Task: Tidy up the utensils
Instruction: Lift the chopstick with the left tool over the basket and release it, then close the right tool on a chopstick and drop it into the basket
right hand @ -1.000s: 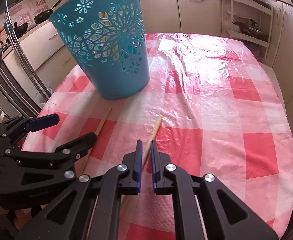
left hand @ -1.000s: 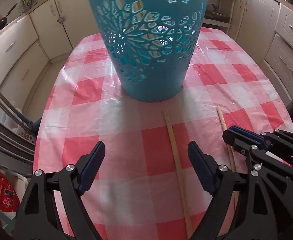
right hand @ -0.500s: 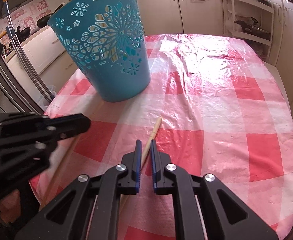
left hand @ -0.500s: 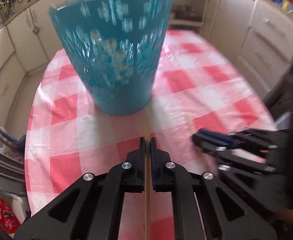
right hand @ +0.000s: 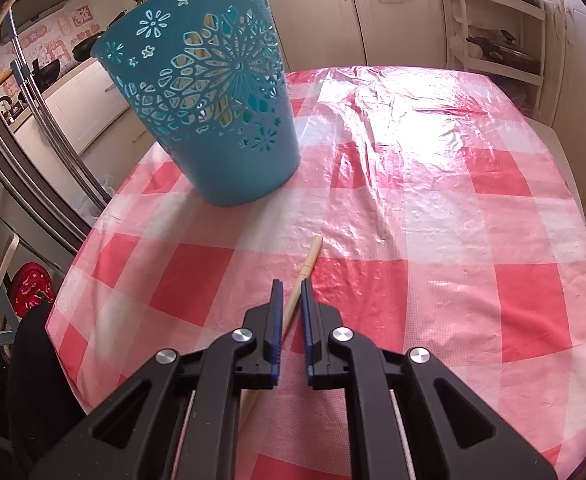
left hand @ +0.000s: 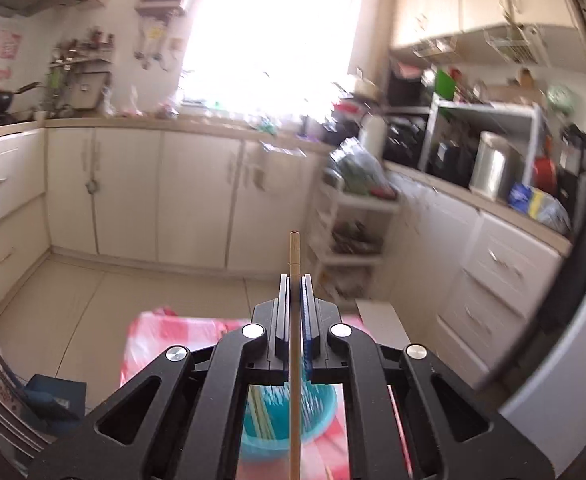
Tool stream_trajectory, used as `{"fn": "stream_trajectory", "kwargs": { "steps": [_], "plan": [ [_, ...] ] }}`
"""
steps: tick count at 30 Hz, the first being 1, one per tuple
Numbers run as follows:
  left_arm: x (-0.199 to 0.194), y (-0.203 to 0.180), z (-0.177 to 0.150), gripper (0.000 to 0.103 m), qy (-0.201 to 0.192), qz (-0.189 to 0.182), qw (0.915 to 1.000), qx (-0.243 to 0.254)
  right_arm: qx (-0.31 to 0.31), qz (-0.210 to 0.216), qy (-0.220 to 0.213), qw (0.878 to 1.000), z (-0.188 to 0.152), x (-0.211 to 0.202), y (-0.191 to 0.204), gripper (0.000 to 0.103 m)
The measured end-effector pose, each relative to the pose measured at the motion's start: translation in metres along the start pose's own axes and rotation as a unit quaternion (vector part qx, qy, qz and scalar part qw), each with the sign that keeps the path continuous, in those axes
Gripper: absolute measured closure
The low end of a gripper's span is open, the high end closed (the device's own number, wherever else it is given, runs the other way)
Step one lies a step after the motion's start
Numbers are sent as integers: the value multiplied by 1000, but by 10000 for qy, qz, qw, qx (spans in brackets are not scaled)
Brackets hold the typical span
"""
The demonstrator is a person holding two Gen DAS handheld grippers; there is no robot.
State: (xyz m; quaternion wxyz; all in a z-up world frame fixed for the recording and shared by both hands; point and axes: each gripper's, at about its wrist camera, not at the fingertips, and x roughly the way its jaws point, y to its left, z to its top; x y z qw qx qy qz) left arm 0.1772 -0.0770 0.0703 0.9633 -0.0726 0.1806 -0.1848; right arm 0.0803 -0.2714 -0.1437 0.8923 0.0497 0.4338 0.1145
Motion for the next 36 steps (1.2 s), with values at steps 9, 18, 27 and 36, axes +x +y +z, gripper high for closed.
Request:
{"fn": "stream_trajectory", "kwargs": {
  "steps": [9, 18, 27, 36],
  "plan": [
    [64, 12, 3, 98, -526, 1030, 9932, -164, -44, 23, -10, 10000, 0, 0, 0, 93],
    [80, 17, -51, 97, 207, 1189, 9924, 226, -32, 54, 51, 10000, 2, 0, 1, 93],
    [-2, 33, -76, 44, 85, 1541, 9877, 242, -157, -191, 75, 9997, 1, 0, 8, 93],
    [-60, 70, -132, 38, 716, 1661, 9831, -293, 95, 146, 123, 9998, 6, -12, 0, 97]
  ]
}}
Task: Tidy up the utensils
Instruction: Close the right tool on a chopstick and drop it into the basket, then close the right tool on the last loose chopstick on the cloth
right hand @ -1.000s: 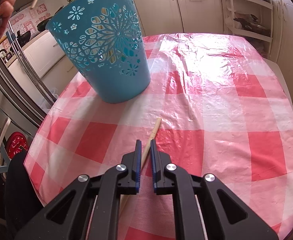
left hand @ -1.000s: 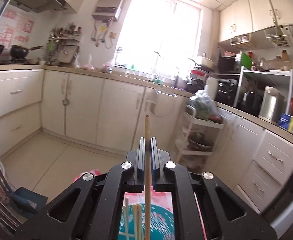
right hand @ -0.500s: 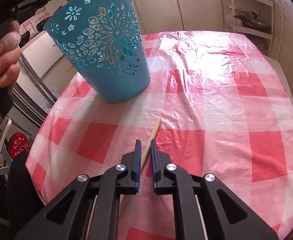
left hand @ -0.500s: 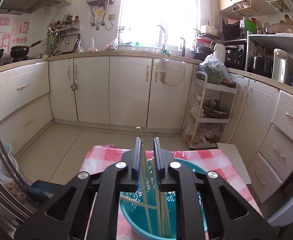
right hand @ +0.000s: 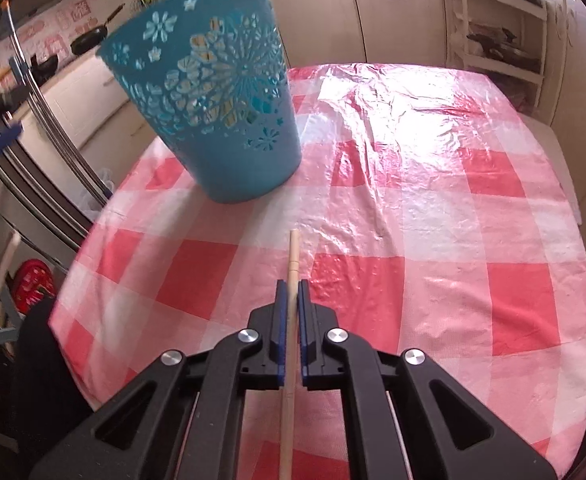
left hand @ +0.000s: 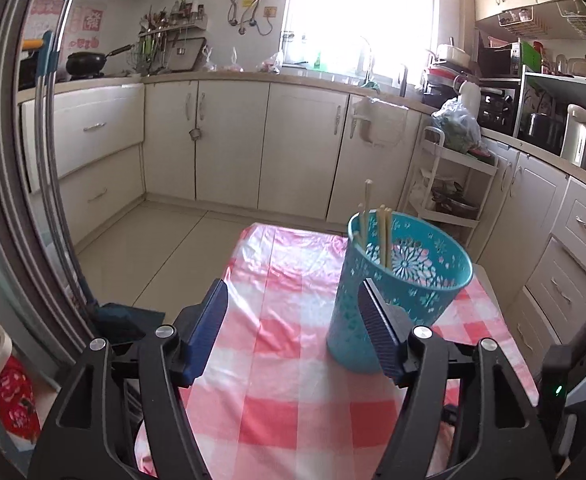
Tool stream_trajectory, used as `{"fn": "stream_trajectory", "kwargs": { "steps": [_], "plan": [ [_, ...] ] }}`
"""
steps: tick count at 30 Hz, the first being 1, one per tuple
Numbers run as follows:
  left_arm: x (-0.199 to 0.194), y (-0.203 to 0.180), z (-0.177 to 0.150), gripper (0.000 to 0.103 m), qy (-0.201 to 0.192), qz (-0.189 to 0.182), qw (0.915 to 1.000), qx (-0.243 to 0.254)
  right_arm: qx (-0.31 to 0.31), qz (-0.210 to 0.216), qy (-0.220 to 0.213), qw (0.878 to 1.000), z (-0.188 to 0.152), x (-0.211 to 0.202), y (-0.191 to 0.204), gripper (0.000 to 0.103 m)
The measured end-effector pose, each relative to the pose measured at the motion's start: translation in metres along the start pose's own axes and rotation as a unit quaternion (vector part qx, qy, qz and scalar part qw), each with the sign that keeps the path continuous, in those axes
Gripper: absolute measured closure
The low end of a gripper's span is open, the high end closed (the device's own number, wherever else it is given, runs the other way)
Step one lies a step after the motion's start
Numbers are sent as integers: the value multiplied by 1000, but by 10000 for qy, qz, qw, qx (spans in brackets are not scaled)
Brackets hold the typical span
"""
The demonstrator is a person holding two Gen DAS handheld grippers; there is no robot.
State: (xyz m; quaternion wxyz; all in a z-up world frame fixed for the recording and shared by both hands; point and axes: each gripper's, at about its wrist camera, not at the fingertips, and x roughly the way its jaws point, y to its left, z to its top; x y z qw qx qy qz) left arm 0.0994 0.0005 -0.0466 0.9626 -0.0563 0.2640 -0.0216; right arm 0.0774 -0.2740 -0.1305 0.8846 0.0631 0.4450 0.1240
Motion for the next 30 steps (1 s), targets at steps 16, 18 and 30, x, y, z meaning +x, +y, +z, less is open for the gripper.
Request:
{"fn": "stream_trajectory", "kwargs": {
  "steps": [16, 18, 30],
  "plan": [
    [-1, 55, -48, 38, 623, 195, 9967, -487, 247, 2113, -1700, 9622, 114, -132, 33, 99],
    [1, 54, -47, 38, 624, 179, 9967, -488, 32, 1990, -1798, 9633, 128, -137, 44, 99],
    [61, 13, -67, 35, 1468, -9, 9892, 47, 881, -109, -89, 9960, 52, -17, -15, 46]
  ]
}}
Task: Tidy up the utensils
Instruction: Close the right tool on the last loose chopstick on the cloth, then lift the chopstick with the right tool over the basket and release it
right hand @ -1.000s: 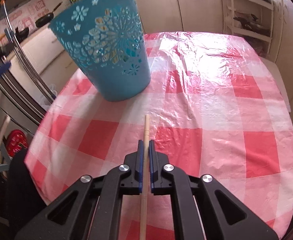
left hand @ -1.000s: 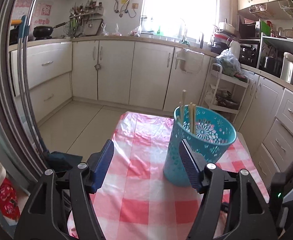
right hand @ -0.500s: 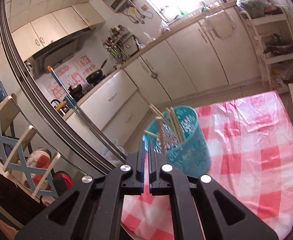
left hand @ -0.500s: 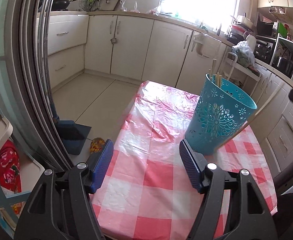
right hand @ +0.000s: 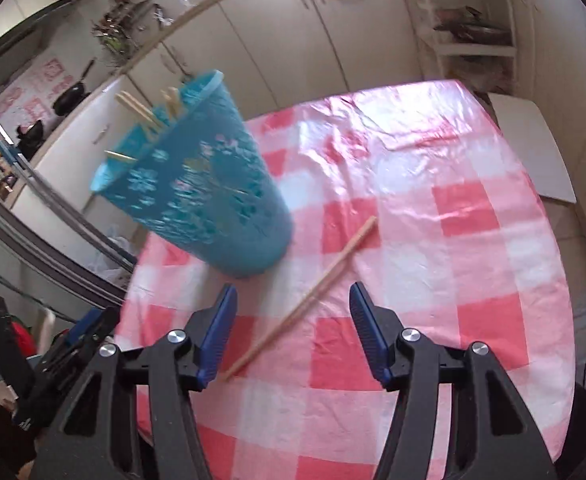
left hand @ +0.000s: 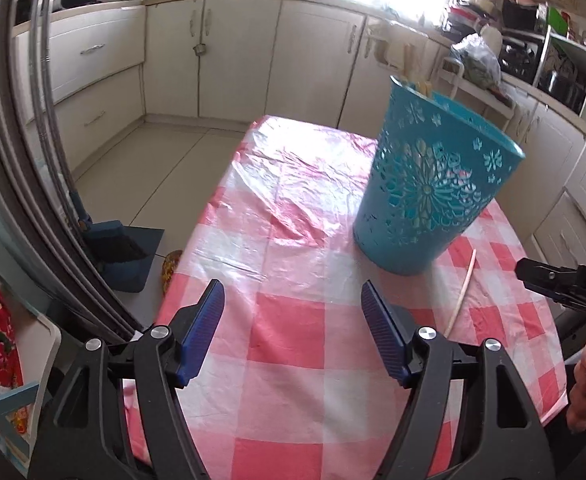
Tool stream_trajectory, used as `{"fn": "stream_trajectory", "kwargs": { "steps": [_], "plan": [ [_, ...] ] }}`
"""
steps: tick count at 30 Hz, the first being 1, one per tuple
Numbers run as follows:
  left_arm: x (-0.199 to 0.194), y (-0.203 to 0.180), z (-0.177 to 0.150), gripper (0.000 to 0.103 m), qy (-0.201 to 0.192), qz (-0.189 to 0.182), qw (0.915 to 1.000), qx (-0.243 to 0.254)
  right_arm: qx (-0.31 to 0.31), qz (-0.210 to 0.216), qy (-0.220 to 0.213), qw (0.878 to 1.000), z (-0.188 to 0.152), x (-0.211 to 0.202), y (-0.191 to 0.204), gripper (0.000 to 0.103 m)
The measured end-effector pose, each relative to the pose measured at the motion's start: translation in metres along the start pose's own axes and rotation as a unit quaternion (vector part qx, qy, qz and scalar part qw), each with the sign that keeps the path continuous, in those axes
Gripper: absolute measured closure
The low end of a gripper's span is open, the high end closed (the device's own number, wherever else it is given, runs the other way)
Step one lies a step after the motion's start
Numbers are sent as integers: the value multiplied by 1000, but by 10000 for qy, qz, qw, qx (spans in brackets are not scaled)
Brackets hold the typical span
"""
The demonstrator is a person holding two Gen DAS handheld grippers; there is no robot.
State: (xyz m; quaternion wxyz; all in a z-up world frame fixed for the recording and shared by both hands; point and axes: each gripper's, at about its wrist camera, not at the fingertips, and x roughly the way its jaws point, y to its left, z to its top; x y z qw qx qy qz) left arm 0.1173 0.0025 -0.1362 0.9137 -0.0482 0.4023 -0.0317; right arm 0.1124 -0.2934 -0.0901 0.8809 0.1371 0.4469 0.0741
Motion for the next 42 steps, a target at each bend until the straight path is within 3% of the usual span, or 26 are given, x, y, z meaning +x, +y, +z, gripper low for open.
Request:
{"fn": "stream_trajectory", "kwargs": {
  "steps": [4, 9, 12, 13, 15, 18, 20, 22, 24, 28, 33, 39, 42],
  "plan": [
    [33, -43, -1, 35, 286, 87, 9975, 647, -21, -504, -27, 9987, 8, 33, 0, 52],
    [60, -83, -11, 35, 637, 208, 9897, 1265, -579, -1038, 182, 9927, 10, 69, 13, 57],
    [64, -99, -20, 34, 793, 87, 9846, 1552, -983, -1190, 118, 9879, 6, 72, 16, 65],
    [62, -105, -24, 34, 728, 57, 9836, 1648, -1076, -1147, 150, 9874, 4, 71, 15, 73],
    [58, -116, -30, 34, 826, -341, 9783, 1872, -1244, -1052, 222, 9864, 2, 68, 11, 80],
    [46, -142, -46, 34, 948, -1261, 9591, 2350, -1386, -950, 353, 9851, 1, 63, 2, 90],
    [36, -154, -56, 34, 951, -1626, 9469, 2606, -1381, -835, 452, 9859, 3, 62, -6, 94],
    [29, -158, -62, 34, 956, -1831, 9433, 2599, -1326, -744, 498, 9871, 1, 57, -14, 95],
    [26, -151, -60, 34, 981, -1870, 9478, 2388, -1158, -629, 494, 9900, 2, 53, -19, 97],
    [31, -115, -46, 33, 1075, -1667, 9659, 1664, -637, -207, 326, 9972, 2, 33, -38, 97],
    [35, -60, -33, 32, 1062, -1408, 9812, 787, -39, 744, -275, 9968, 14, -18, -38, 97],
    [26, -30, -30, 32, 894, -1189, 9882, 371, -209, 1592, -1619, 9737, 75, -93, 21, 97],
    [21, -14, -27, 31, 846, -1163, 9894, 225, -479, 1667, -2460, 9536, 109, -105, 60, 97]
  ]
}}
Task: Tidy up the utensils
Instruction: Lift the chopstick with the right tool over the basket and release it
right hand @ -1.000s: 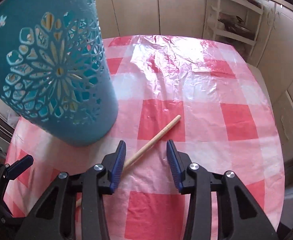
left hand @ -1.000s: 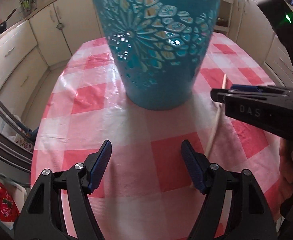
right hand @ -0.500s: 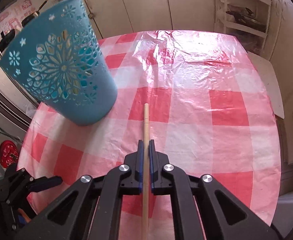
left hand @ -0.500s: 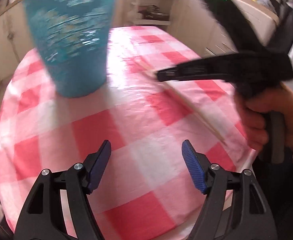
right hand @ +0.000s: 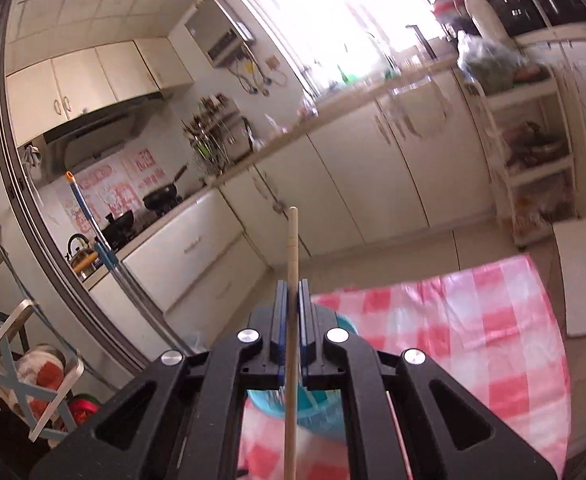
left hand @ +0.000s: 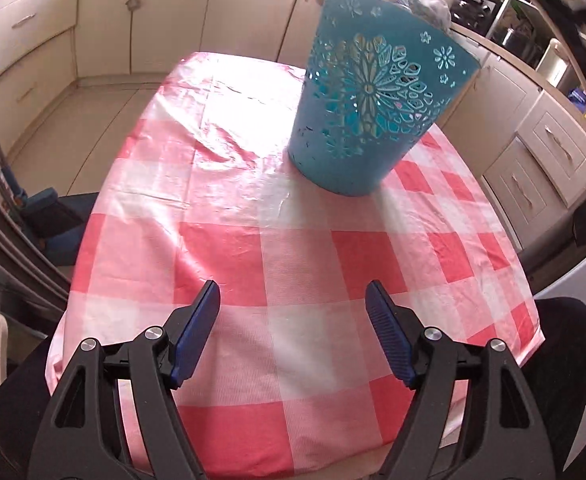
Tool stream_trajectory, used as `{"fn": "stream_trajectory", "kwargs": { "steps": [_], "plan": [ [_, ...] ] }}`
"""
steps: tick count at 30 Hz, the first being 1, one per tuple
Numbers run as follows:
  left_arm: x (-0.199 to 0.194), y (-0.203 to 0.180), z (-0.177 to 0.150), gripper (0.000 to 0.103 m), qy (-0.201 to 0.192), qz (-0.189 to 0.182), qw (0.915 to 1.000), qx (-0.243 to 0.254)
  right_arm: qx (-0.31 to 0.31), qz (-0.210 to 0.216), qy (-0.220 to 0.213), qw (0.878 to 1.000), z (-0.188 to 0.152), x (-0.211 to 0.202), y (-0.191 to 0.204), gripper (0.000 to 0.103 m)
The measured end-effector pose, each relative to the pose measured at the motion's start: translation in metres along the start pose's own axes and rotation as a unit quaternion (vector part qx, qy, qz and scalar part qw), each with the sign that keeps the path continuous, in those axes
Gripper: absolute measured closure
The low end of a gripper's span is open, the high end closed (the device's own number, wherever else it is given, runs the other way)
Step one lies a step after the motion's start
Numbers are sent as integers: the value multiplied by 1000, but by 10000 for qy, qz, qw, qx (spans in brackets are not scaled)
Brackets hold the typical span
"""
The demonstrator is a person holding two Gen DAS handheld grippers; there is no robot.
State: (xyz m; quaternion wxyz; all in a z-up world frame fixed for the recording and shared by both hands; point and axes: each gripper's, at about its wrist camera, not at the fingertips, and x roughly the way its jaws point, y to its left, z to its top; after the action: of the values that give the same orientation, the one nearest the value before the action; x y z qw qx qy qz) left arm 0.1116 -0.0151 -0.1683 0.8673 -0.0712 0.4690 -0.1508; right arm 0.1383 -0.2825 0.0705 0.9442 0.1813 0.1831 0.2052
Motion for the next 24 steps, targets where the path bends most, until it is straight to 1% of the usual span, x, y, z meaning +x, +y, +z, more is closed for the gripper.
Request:
{"fn": "stream_trajectory", "kwargs": {
  "steps": [1, 2, 4, 6, 8, 10, 13, 16, 18, 19, 20, 21, 23, 24],
  "plan": [
    [-4, 1, -1, 30, -33, 9, 10000, -9, -69, -4, -168, 9998, 6, 9, 6, 97],
    [-8, 2, -1, 30, -73, 32, 10000, 7, -138, -104, -335, 9993, 10, 21, 12, 97],
    [-15, 1, -5, 27, -162, 112, 9998, 72, -370, -419, -547, 9969, 9, 47, 21, 97],
    [-27, -2, -3, 24, -278, 220, 9993, 123, -578, -755, -670, 9932, 0, 67, 23, 97],
    [-35, -2, 4, 21, -388, 339, 9986, 154, -751, -1046, -553, 9901, -17, 87, 19, 97],
    [-44, -2, 10, 17, -511, 512, 9972, 184, -758, -1144, -267, 9902, -36, 98, 11, 97],
    [-51, 0, 21, 12, -663, 780, 9946, 154, -885, -1189, 7, 9890, -61, 89, 5, 97],
    [-57, -1, 30, 9, -721, 947, 9928, 115, -1188, -1168, 273, 9856, -77, 73, 12, 96],
    [-65, -4, 33, 8, -821, 1074, 9907, 129, -1313, -1111, 397, 9843, -82, 54, 18, 90],
    [-70, -8, 35, 8, -877, 1172, 9891, 152, -1355, -1089, 419, 9839, -85, 46, 21, 83],
    [-74, -12, 35, 8, -910, 1241, 9879, 178, -1386, -1069, 446, 9835, -86, 34, 25, 73],
    [-78, -15, 35, 8, -930, 1283, 9872, 205, -1379, -1053, 482, 9836, -87, 21, 29, 68],
    [-88, -25, 36, 8, -977, 1416, 9847, 267, -1291, -1017, 539, 9849, -90, -4, 37, 51],
    [-93, -30, 36, 8, -991, 1467, 9838, 301, -1261, -1023, 567, 9851, -89, -17, 41, 48]
  ]
}}
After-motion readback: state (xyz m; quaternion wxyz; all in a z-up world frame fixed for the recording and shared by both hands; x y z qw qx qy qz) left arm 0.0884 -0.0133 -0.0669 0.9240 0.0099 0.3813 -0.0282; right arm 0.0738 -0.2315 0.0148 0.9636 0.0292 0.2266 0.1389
